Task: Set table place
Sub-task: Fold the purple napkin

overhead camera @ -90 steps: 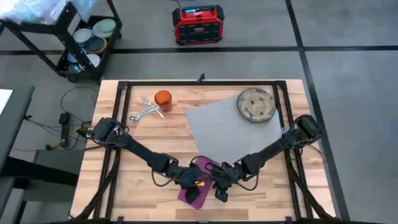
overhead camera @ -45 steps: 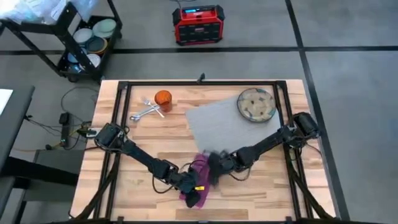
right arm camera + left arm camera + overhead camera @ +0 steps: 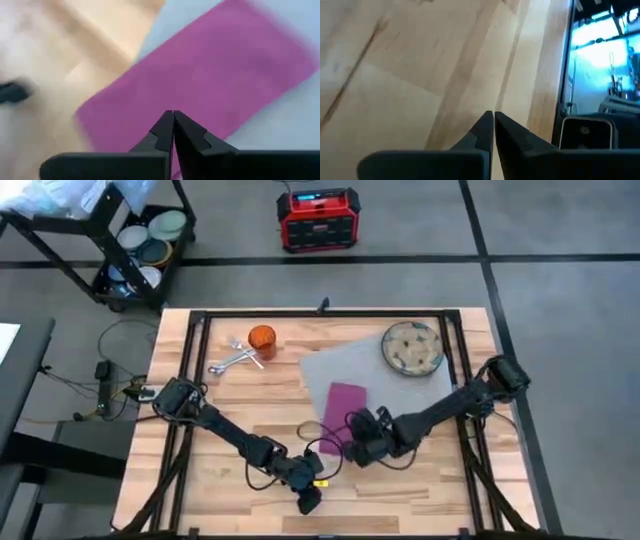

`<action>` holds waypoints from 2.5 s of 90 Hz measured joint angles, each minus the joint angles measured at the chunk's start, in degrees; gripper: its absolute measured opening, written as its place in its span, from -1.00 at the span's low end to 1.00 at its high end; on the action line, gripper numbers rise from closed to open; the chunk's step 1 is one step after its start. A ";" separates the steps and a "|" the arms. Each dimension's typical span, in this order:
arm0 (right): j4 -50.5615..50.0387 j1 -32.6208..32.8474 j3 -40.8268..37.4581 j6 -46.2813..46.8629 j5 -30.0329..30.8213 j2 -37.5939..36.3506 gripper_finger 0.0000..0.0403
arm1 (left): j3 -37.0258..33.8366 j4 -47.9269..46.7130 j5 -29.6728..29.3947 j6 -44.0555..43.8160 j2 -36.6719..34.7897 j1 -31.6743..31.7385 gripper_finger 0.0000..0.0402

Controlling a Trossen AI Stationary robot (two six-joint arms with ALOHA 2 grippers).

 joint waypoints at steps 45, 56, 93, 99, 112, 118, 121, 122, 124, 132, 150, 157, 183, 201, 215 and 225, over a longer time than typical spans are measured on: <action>-12.48 -2.03 -0.02 2.74 0.98 -7.01 -1.00 | 0.29 6.69 -1.30 16.83 -2.68 14.67 -1.00; -14.89 -2.65 -0.02 2.73 0.92 -7.43 -1.00 | 0.47 6.58 1.08 17.41 -2.85 16.19 -1.00; -14.28 -3.01 -0.02 -1.03 -2.68 -7.32 -1.00 | 0.61 6.11 16.44 13.91 3.17 12.80 -1.00; -14.26 -2.26 -0.02 -1.08 -2.98 -7.32 -1.00 | 0.24 3.69 15.56 14.19 0.98 12.09 -1.00; -14.00 -0.94 -0.02 -0.09 -3.18 -7.32 -1.00 | 0.61 1.57 5.75 19.16 -5.14 11.56 -1.00; -13.76 -1.14 0.03 -0.11 -3.15 -7.32 -1.00 | 0.62 0.98 1.27 20.89 -5.09 12.39 -1.00; -13.73 -1.46 0.01 -0.32 -3.28 -7.32 -1.00 | 0.43 -0.17 0.53 21.23 -4.74 12.95 -1.00; -13.74 -1.54 0.00 -0.34 -3.39 -7.31 -1.00 | 0.38 -0.64 0.29 21.31 -4.55 13.15 -1.00; -13.68 -1.76 0.00 -0.38 -3.75 -7.30 -1.00 | 0.25 -1.45 0.05 21.48 -4.22 13.57 -1.00; -13.44 -2.34 0.00 -0.52 -4.30 -7.30 -1.00 | 0.57 -3.88 -1.07 22.22 -3.16 15.05 -1.00; -12.95 -2.65 0.00 -0.59 -5.34 -7.30 -1.00 | 0.50 -13.29 -3.05 28.86 -2.92 16.06 -1.00; -12.95 -3.11 0.00 -1.23 -5.66 -7.30 -1.00 | 0.67 -16.55 2.73 30.35 -2.83 15.96 -1.00; -8.97 -3.66 -0.02 -5.46 -9.70 -7.28 -1.00 | 0.95 -35.03 19.90 31.97 -2.03 8.68 -1.00; 0.01 -3.89 -0.02 -12.79 -17.75 -7.28 -1.00 | 0.37 -39.76 19.59 25.32 -5.58 2.47 -1.00; 6.34 -4.73 -0.02 -16.37 -21.82 -7.26 -1.00 | -0.07 -35.58 10.01 16.95 -11.46 -0.31 -1.00; 16.48 -6.29 -2.20 -19.36 -28.63 -7.28 -1.00 | 0.32 -28.14 6.55 12.93 -14.28 -2.46 -1.00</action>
